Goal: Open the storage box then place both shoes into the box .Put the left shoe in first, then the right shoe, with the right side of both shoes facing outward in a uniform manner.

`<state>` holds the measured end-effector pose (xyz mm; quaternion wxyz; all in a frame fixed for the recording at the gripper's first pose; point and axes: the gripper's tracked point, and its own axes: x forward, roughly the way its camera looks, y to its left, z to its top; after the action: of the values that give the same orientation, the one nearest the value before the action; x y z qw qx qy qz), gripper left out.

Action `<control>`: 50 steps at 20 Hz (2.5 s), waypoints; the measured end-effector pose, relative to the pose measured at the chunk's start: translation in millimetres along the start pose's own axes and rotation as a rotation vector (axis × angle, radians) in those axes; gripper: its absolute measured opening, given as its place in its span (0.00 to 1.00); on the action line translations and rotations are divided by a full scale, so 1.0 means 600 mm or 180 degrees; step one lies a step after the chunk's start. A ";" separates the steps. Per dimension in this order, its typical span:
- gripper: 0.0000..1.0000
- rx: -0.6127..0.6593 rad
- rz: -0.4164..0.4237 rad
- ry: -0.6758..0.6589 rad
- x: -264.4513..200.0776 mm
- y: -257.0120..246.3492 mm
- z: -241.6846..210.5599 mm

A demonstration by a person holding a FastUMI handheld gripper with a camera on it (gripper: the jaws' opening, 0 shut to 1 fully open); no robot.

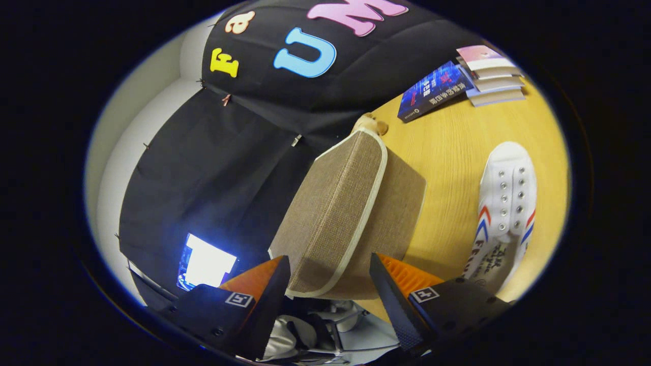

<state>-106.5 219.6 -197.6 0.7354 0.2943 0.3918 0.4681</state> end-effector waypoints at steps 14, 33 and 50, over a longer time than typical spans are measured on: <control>0.95 0.1240 0.0596 0.0257 0.077 0.014 -0.014; 0.46 0.1795 0.0836 0.0090 0.029 0.094 0.063; 0.05 0.1371 0.0658 -0.0125 0.073 0.247 0.151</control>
<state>-86.2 311.7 -45.2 0.6114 0.4919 0.4360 0.4407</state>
